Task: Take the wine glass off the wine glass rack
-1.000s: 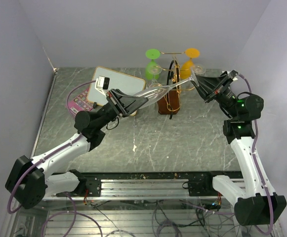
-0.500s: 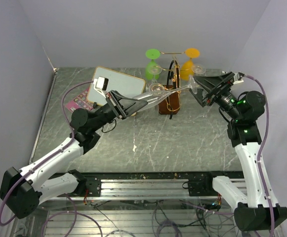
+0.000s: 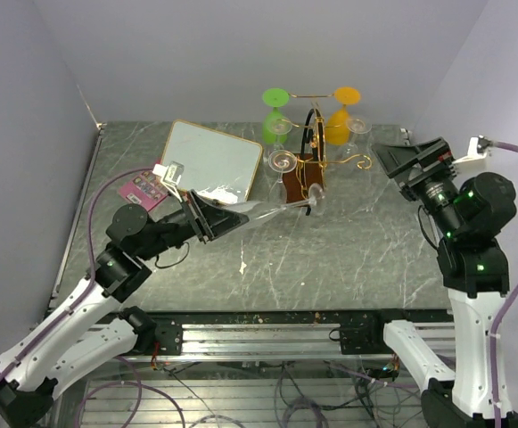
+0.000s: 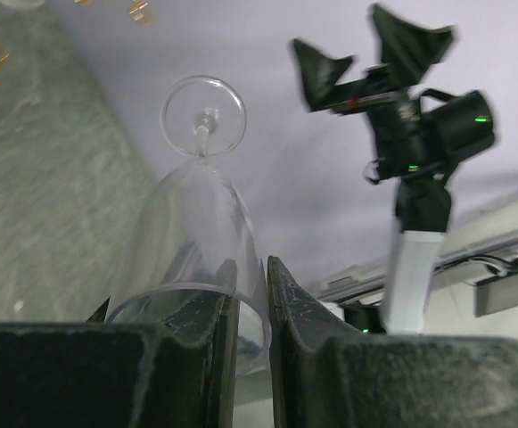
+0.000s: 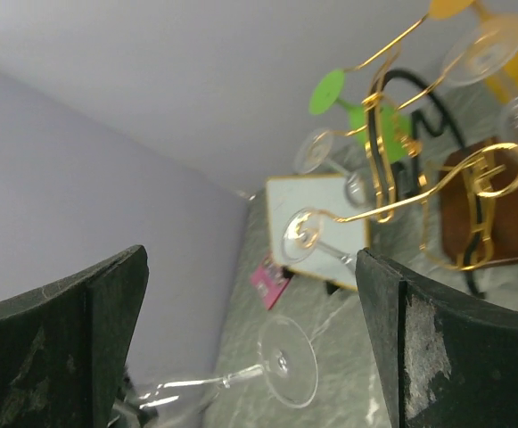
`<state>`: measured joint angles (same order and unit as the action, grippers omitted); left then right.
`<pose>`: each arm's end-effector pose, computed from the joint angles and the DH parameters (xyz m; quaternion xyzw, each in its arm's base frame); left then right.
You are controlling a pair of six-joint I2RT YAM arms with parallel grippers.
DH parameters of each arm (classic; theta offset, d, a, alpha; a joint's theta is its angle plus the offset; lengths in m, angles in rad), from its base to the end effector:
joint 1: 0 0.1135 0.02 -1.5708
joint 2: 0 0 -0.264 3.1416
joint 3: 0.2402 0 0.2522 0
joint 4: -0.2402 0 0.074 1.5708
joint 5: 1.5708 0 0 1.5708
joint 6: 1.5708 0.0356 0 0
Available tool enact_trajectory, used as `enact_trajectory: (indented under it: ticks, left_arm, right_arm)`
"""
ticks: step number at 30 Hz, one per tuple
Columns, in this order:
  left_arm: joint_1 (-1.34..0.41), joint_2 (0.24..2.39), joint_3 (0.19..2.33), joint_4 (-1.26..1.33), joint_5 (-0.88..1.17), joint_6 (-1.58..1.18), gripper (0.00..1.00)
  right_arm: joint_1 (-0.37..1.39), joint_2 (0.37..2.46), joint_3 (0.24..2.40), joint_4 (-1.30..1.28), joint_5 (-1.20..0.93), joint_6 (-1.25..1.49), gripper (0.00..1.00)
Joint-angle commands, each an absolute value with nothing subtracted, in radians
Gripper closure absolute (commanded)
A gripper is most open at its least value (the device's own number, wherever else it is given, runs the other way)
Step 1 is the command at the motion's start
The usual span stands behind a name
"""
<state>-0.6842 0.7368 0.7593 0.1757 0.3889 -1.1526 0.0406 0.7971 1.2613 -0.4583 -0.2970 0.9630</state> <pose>0.1254 -0.1197 0.3774 0.0011 0.6395 -0.6775 0.3635 0.1352 0.0159 0.4663 0.2163 0.6711 0.4288 0.5647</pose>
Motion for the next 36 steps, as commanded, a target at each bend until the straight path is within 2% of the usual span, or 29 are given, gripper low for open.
enact_trajectory:
  ticks: [1, 9, 19, 29, 32, 36]
  left_arm:
    - [-0.69, 0.678, 0.834, -0.199, 0.352, -1.021, 0.93]
    - [-0.69, 0.639, 0.977, -0.776, 0.167, -0.847, 0.93]
    - [-0.689, 0.807, 1.18, -1.147, -0.14, -0.683, 0.93]
    - [-0.68, 1.048, 1.324, -1.248, -0.432, -0.595, 0.93]
    - [-0.643, 1.085, 1.309, -1.235, -0.427, -0.569, 0.93]
    - [-0.494, 1.128, 1.283, -1.225, -0.33, -0.515, 0.93]
  right_arm:
    - [0.045, 0.775, 1.314, -0.574, -0.103, 0.784, 0.0]
    - [0.044, 0.768, 1.287, -0.574, -0.017, 0.738, 0.0]
    - [0.046, 0.769, 1.265, -0.588, 0.007, 0.707, 0.0]
    - [0.045, 0.75, 1.254, -0.607, 0.049, 0.654, 0.0]
    - [0.045, 0.76, 1.272, -0.617, 0.045, 0.632, 0.0]
    - [0.045, 0.759, 1.277, -0.626, 0.051, 0.614, 0.0]
